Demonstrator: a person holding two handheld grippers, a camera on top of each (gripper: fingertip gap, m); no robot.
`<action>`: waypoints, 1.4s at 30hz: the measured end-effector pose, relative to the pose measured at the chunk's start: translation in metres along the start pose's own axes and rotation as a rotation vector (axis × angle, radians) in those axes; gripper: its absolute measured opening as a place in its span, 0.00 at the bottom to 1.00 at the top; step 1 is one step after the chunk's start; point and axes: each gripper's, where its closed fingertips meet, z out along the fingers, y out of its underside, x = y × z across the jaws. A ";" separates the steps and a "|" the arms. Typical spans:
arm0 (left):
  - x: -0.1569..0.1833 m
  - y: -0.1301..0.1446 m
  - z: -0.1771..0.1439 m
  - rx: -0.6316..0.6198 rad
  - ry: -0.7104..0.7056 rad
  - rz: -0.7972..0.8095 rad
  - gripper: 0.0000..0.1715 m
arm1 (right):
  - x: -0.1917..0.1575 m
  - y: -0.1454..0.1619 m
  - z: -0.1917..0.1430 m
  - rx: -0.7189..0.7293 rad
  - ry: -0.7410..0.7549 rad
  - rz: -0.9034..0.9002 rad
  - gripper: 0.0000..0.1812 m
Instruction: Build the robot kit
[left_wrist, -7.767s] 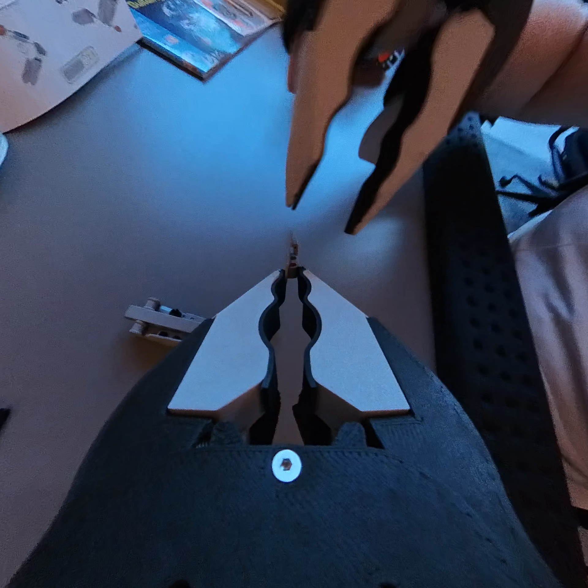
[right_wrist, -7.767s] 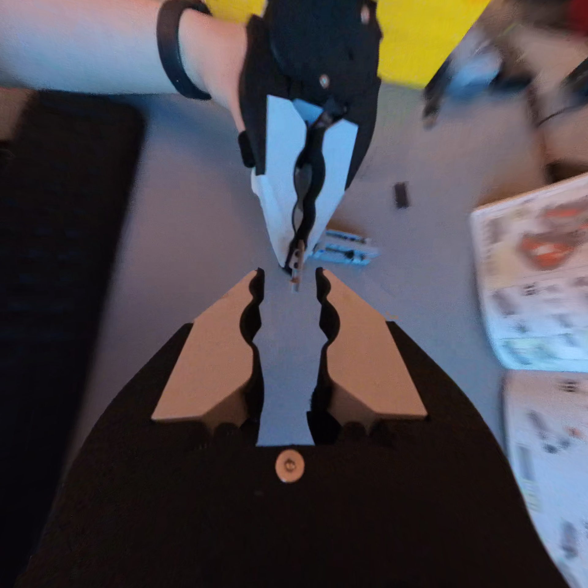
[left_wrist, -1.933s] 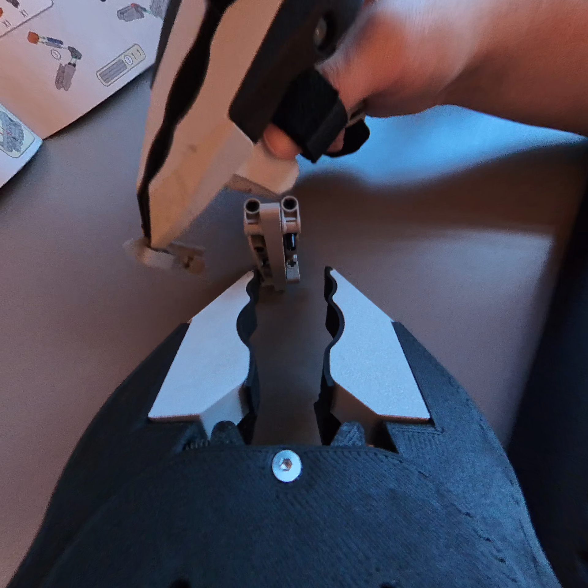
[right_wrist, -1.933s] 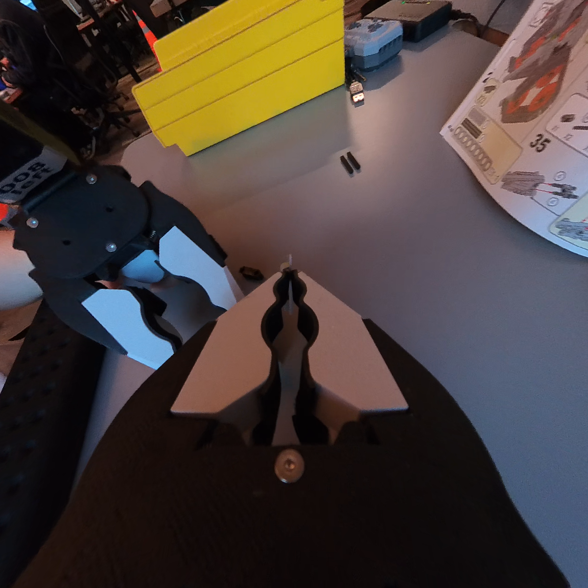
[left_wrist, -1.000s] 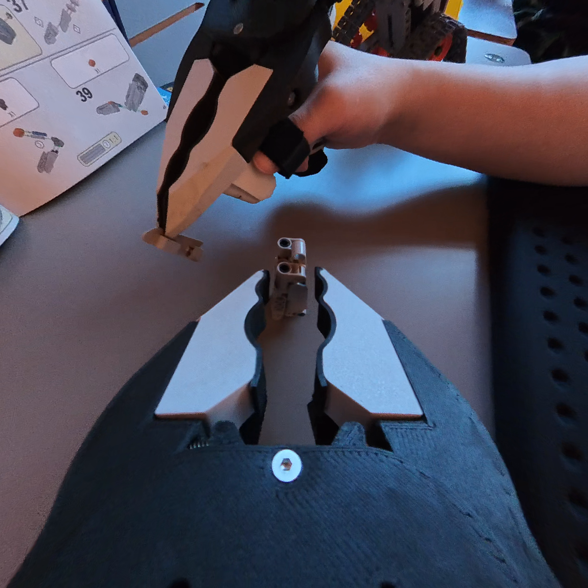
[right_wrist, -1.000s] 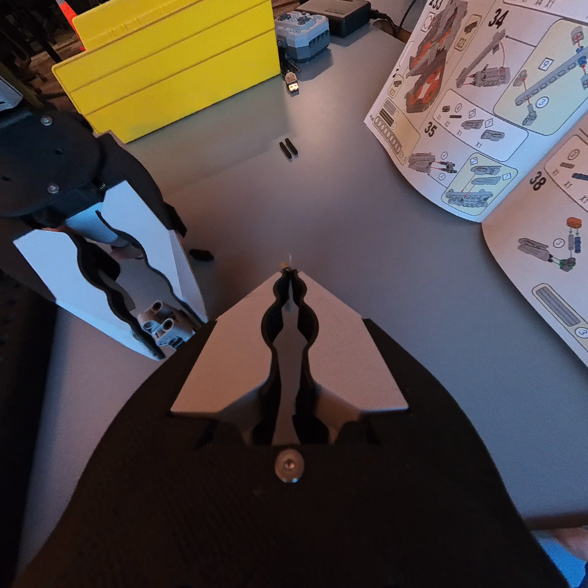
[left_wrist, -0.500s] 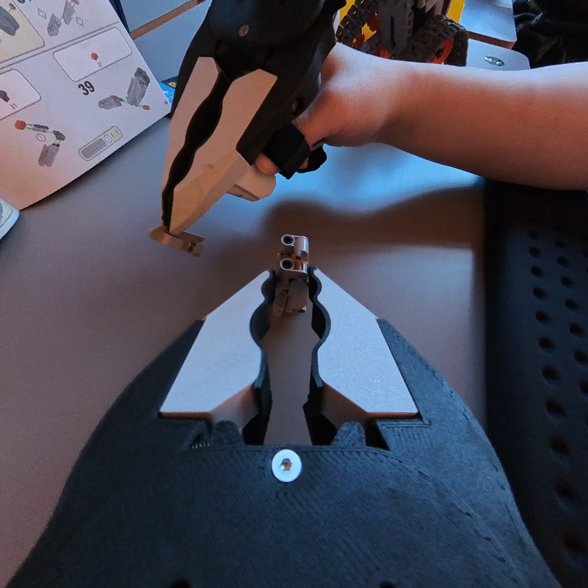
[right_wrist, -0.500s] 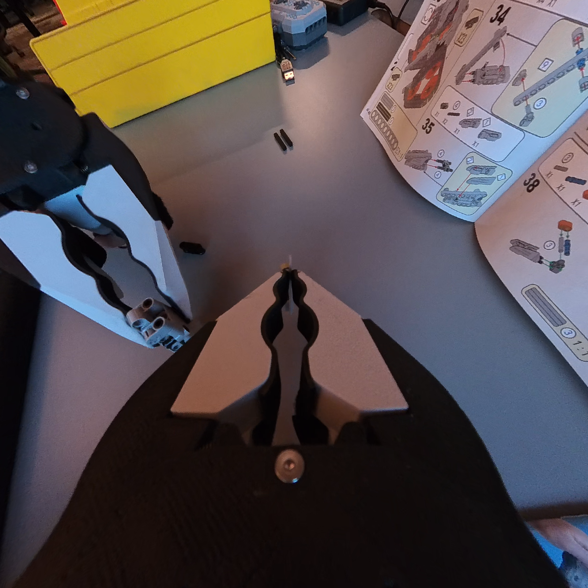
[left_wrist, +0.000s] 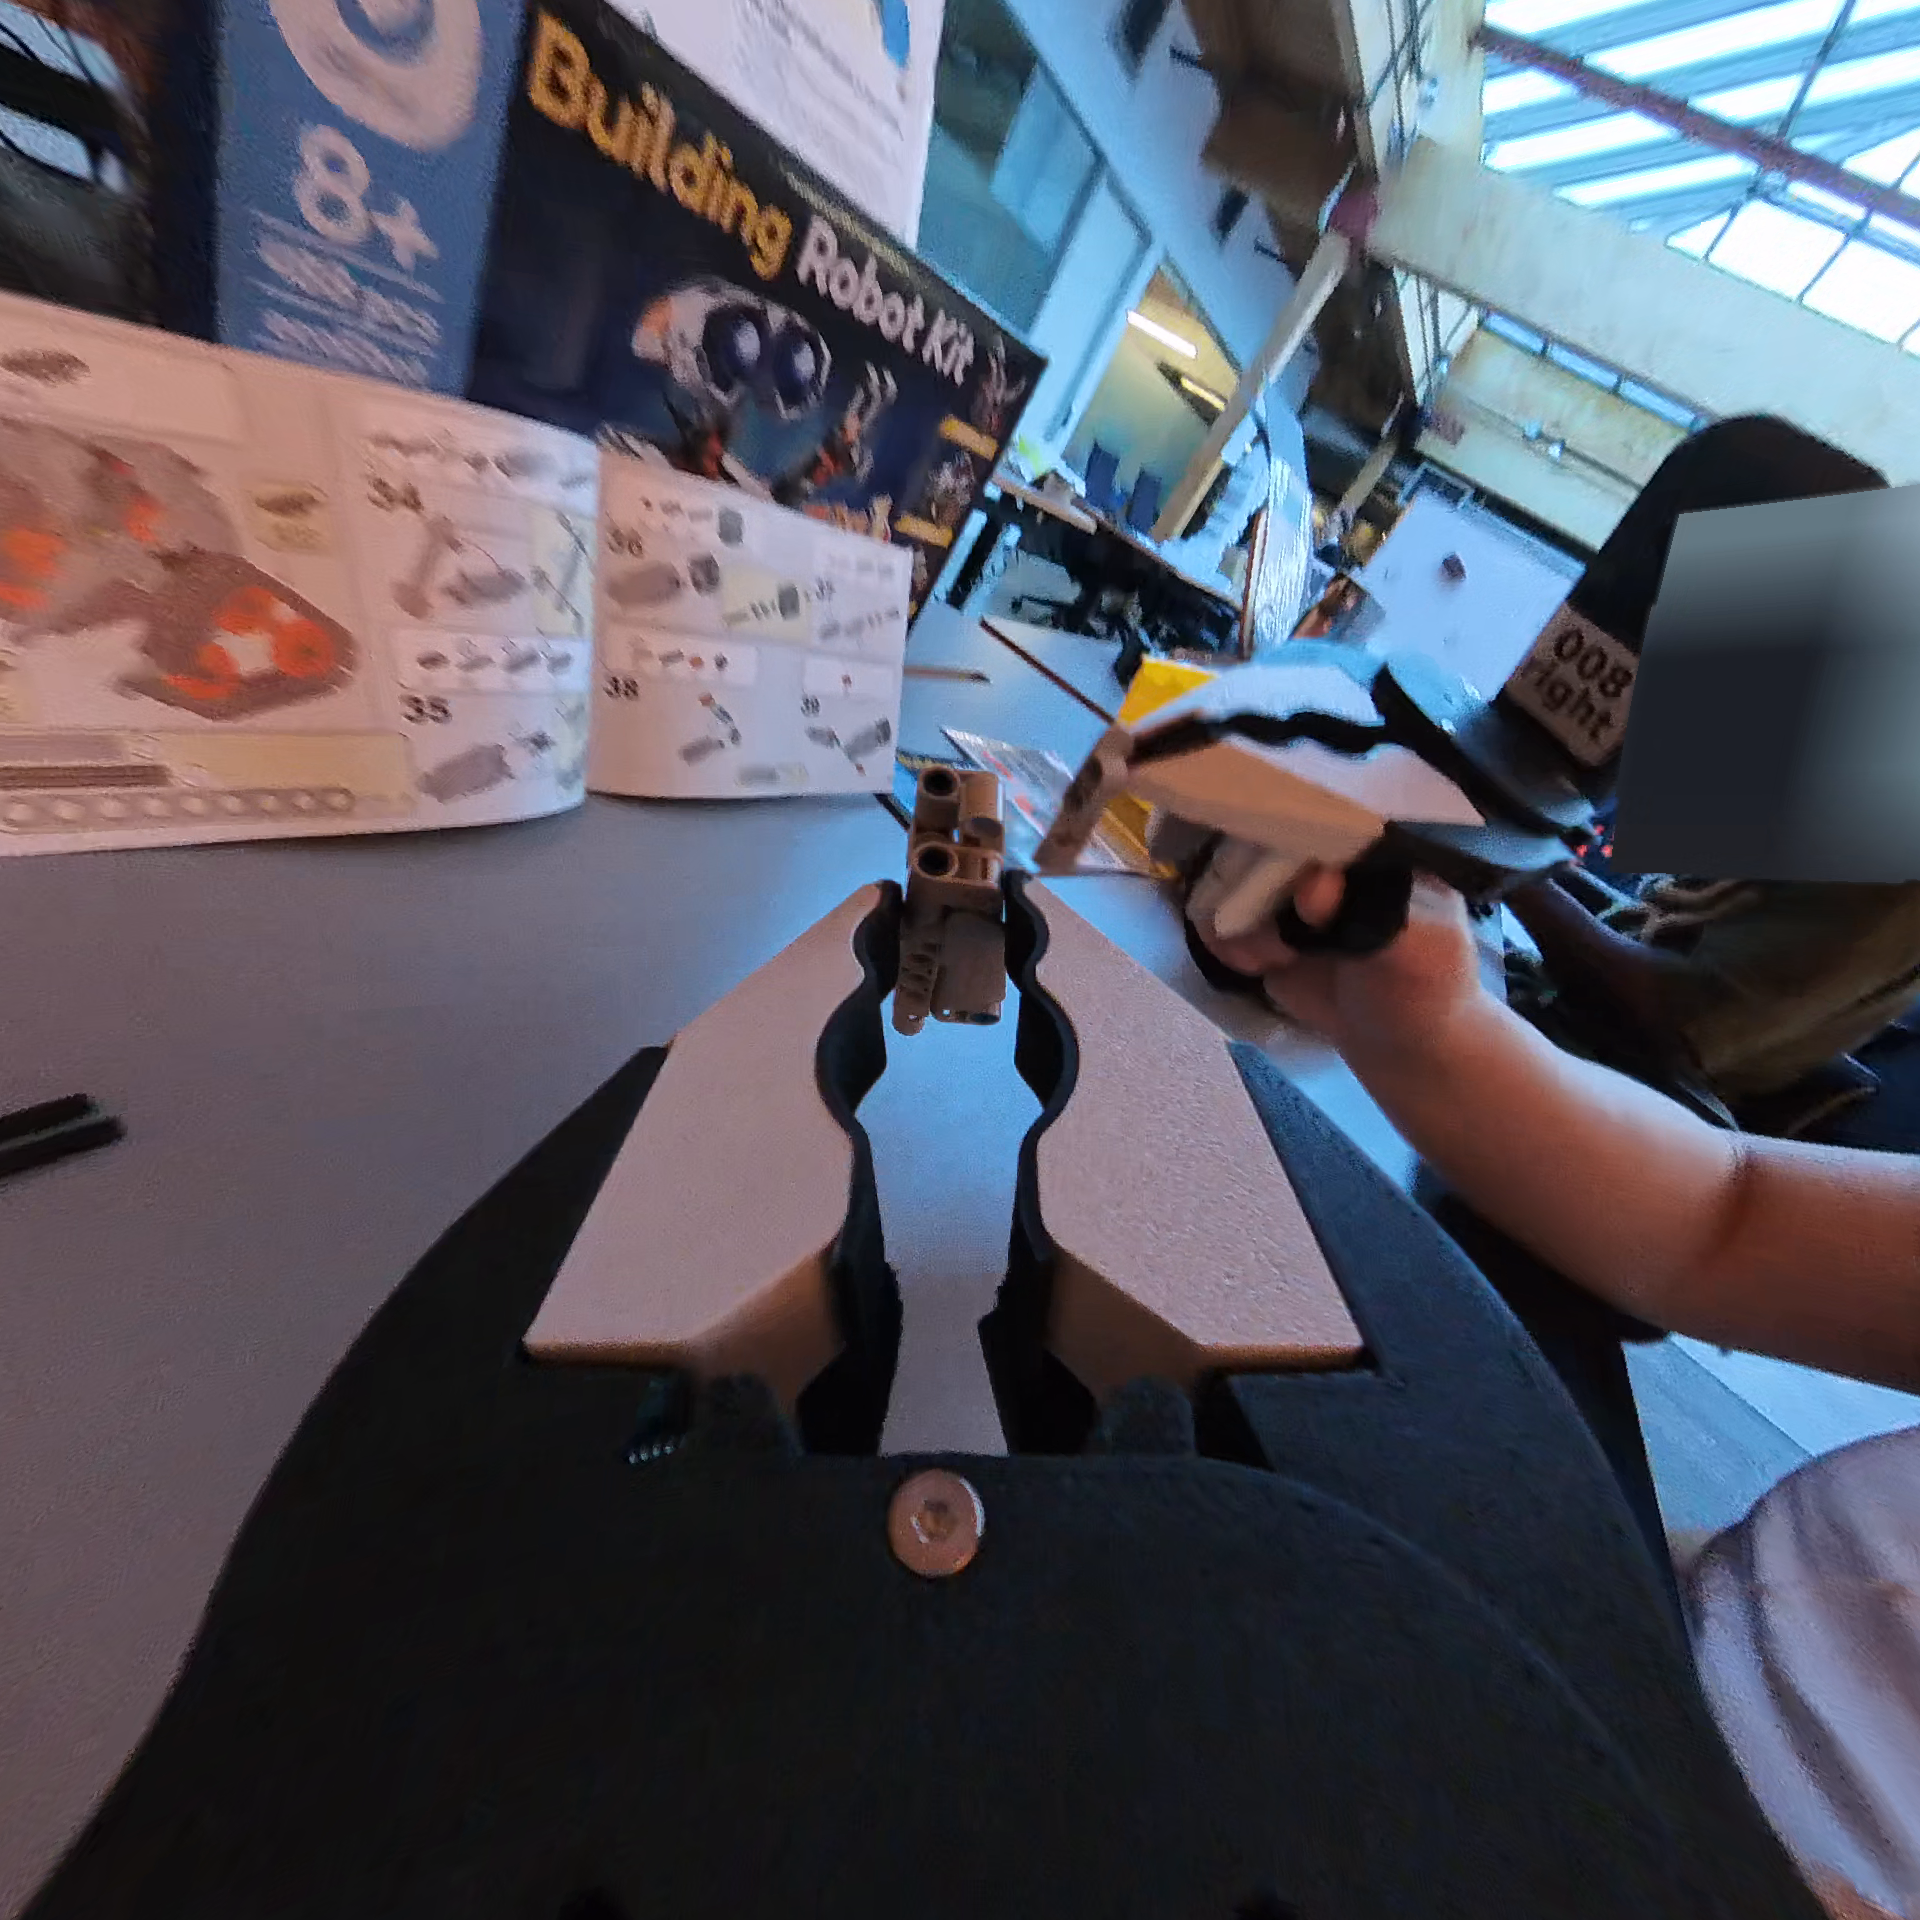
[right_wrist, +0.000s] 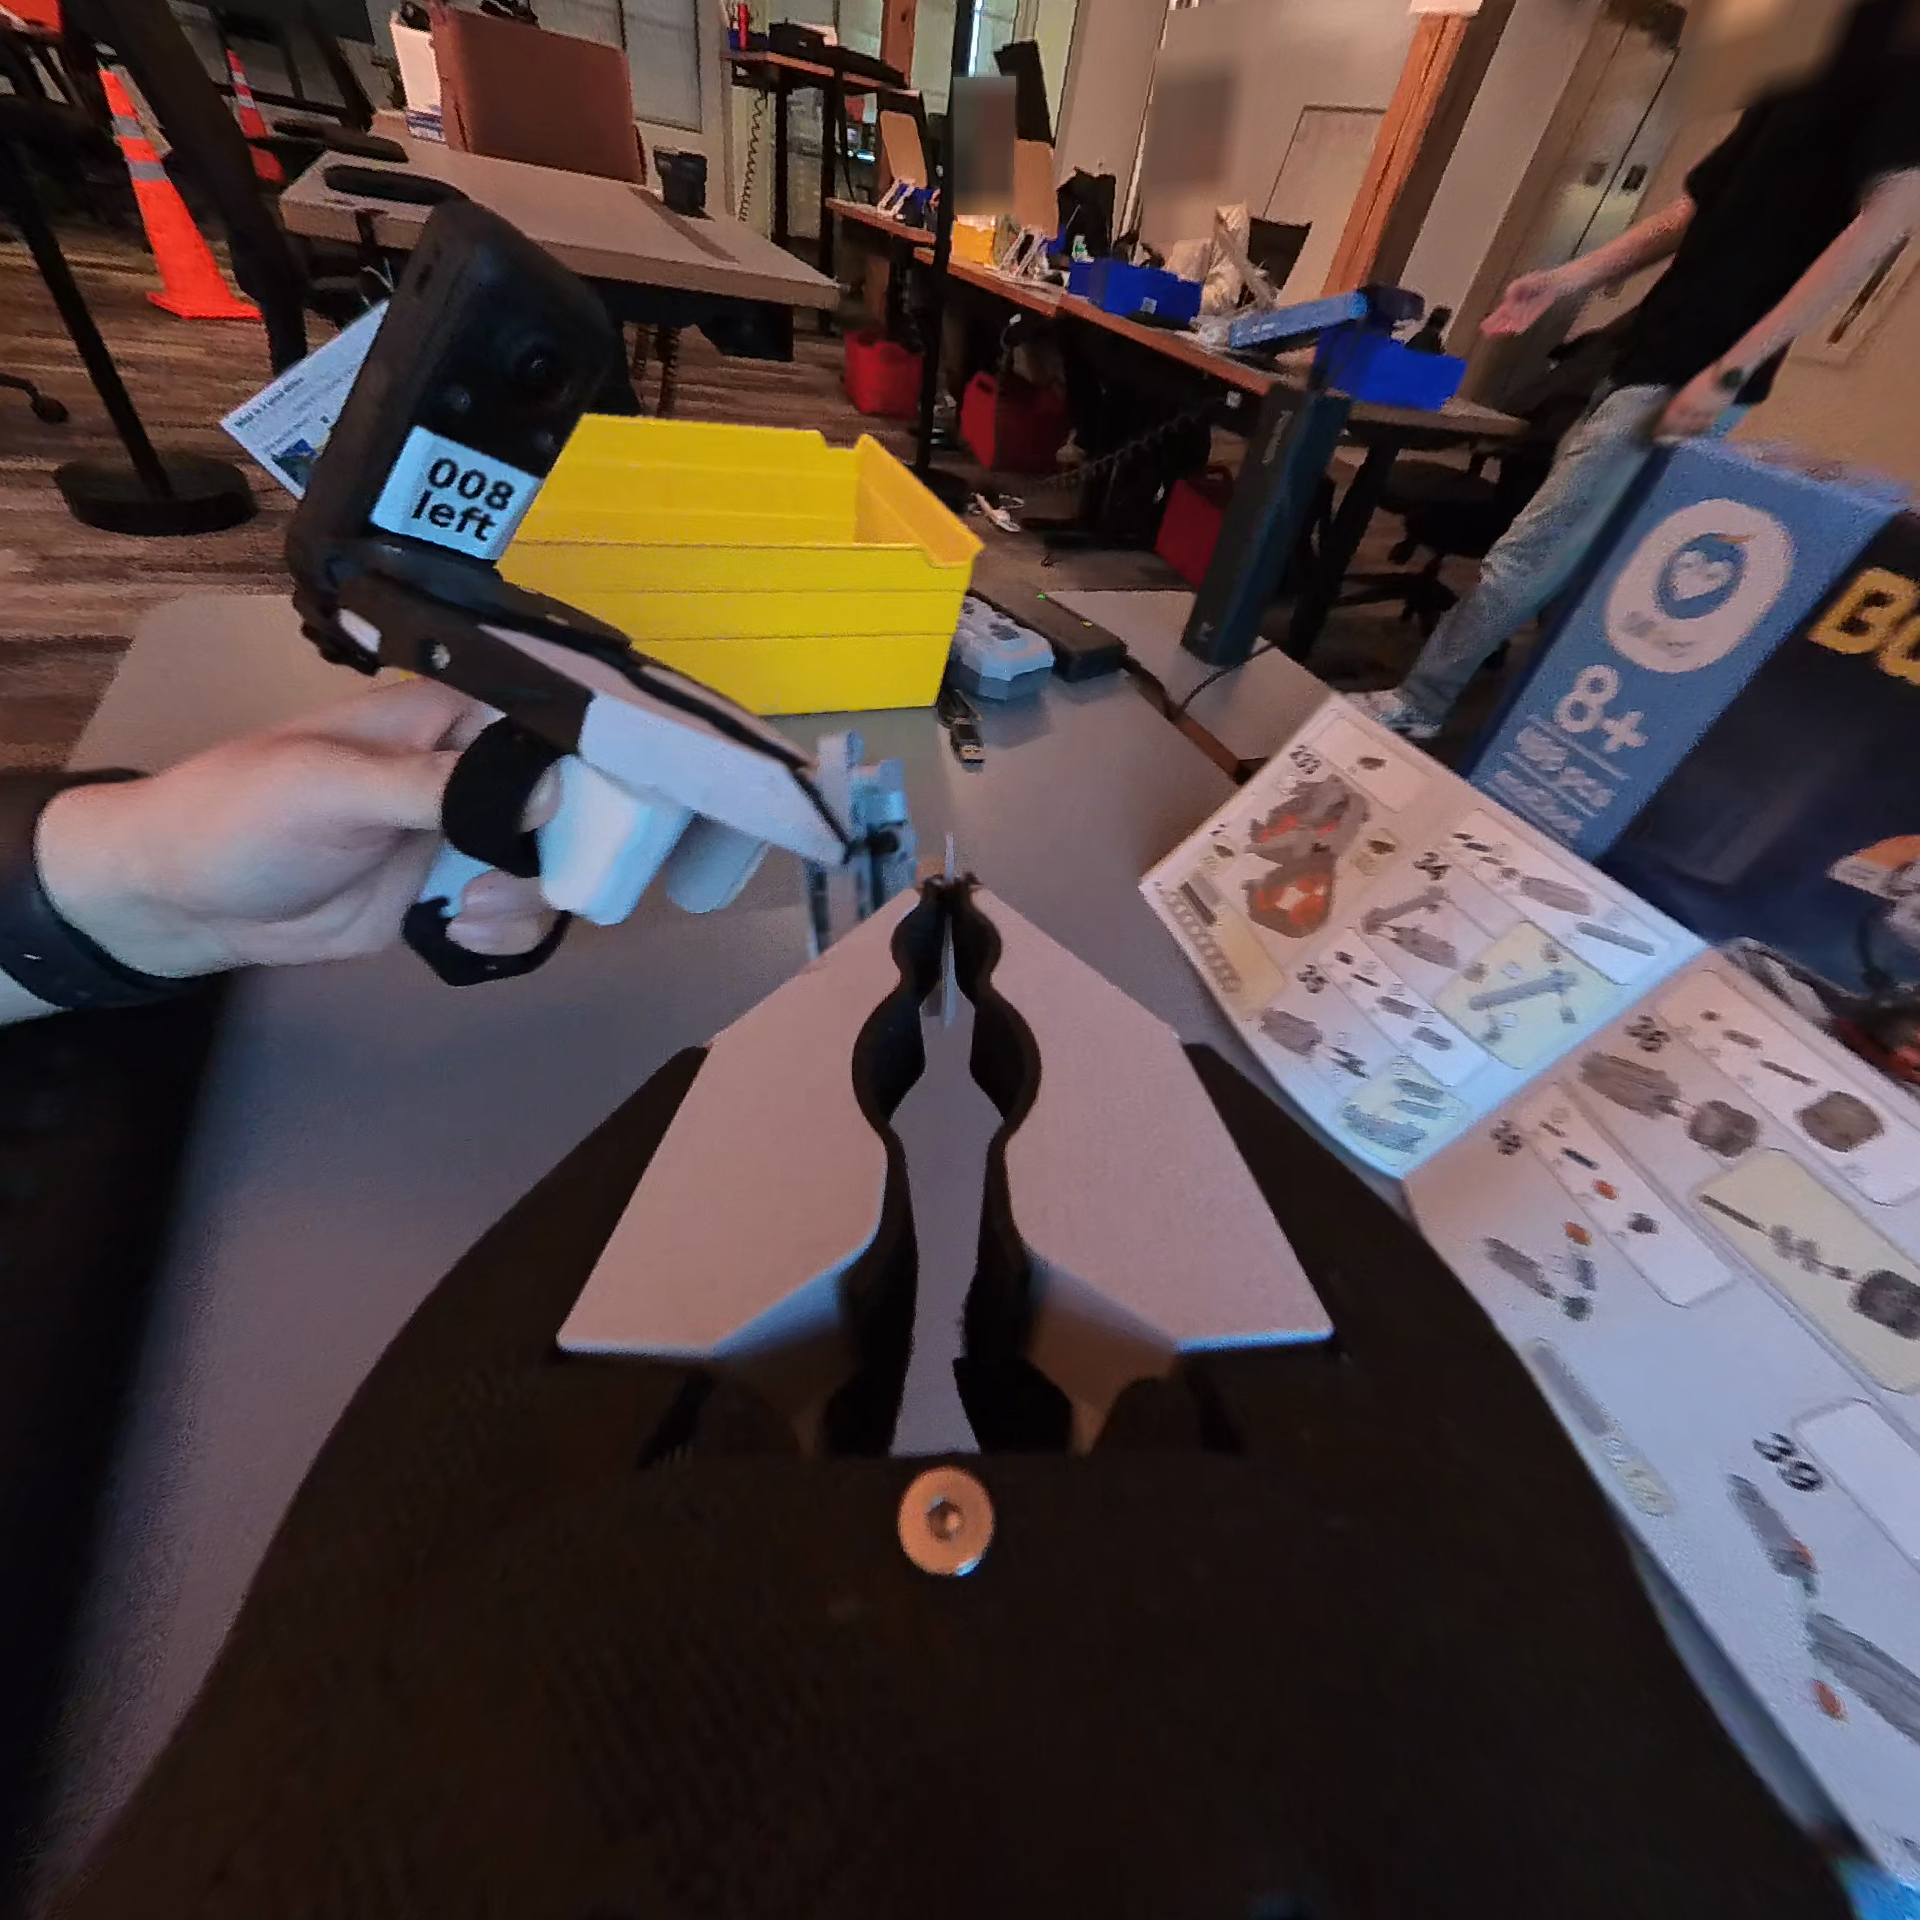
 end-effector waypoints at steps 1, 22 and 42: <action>0.000 -0.004 -0.004 0.018 -0.002 0.006 0.10 | -0.007 0.000 0.003 -0.007 -0.007 0.012 0.00; 0.011 0.004 0.009 -0.023 -0.053 0.118 0.10 | -0.012 0.010 0.013 -0.099 0.096 -0.111 0.00; 0.014 0.005 0.008 -0.043 -0.181 0.363 0.10 | -0.016 0.007 0.012 -0.094 0.146 -0.209 0.00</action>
